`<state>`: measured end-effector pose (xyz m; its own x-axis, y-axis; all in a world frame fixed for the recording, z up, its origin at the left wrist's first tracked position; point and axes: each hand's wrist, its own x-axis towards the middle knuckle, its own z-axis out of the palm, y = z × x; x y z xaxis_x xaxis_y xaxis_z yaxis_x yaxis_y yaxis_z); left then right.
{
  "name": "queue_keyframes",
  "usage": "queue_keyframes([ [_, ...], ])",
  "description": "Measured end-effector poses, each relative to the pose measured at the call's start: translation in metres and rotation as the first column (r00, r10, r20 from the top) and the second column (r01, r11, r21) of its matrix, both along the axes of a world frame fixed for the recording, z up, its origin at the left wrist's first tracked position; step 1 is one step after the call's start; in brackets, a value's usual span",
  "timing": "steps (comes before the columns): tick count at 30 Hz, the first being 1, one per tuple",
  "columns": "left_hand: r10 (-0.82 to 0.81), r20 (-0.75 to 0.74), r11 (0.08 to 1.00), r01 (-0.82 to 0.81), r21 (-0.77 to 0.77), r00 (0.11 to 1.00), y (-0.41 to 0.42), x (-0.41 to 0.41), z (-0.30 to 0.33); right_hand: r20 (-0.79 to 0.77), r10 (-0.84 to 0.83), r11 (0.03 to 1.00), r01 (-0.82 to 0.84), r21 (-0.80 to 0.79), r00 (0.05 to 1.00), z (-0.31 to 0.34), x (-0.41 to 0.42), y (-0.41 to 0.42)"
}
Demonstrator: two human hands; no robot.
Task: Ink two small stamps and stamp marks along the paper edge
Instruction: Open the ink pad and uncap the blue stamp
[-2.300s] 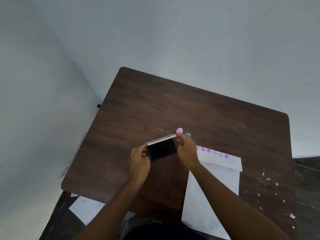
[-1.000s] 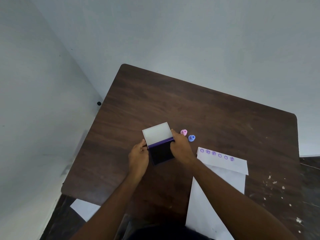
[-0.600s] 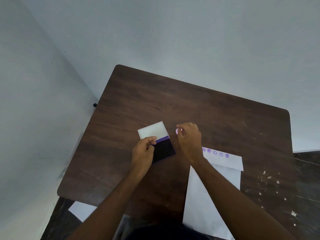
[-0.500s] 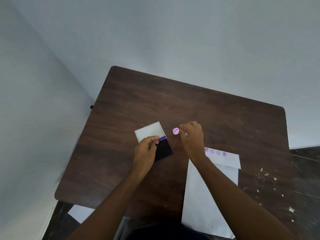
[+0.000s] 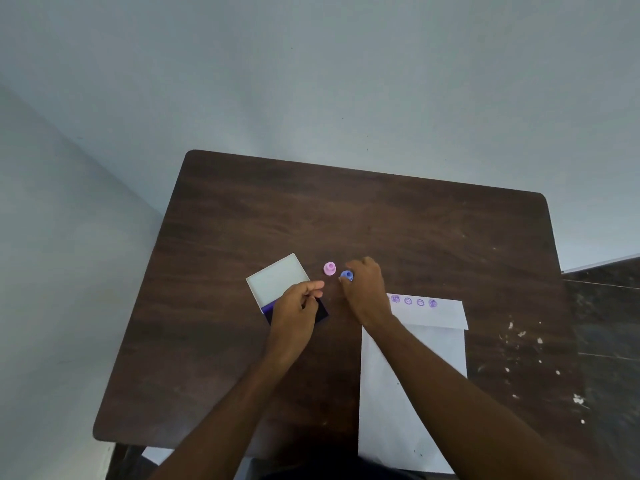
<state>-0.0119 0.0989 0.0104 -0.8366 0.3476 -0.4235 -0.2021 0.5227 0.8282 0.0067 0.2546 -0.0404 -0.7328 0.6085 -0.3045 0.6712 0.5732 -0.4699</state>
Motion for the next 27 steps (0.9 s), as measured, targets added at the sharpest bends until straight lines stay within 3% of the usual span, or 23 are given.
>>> queue_keyframes([
  [4, -0.007, -0.009, 1.0, 0.007, -0.011, 1.0, 0.0, 0.001, 0.001, -0.005, -0.073, 0.996, 0.073, -0.057, 0.997, -0.003, -0.002, 0.003],
  [8, -0.009, -0.025, 1.0, 0.008, -0.02, 1.0, 0.003, -0.001, -0.001, -0.157, -0.307, 0.935, 0.267, -0.235, 0.938, 0.011, 0.012, 0.007],
  [11, -0.022, -0.061, 0.999, 0.019, -0.051, 0.998, 0.009, -0.001, -0.002, -0.173, -0.478, 0.775, 0.321, -0.545, 0.861, 0.02, 0.027, 0.011],
  [14, -0.033, -0.036, 0.999, 0.033, -0.002, 0.999, 0.017, -0.002, 0.001, -0.115, -0.579, 0.606, 0.331, -0.724, 0.808, 0.029, 0.037, 0.01],
  [23, -0.105, -0.056, 0.994, 0.107, 0.035, 0.993, 0.032, 0.0, 0.005, -0.025, -0.65, 0.219, 0.156, -0.963, 0.76, 0.04, 0.048, 0.009],
  [27, -0.11, -0.106, 0.994, 0.107, -0.036, 0.988, 0.036, 0.002, 0.006, 0.027, -0.634, 0.141, 0.15, -0.978, 0.773, 0.042, 0.048, 0.009],
])
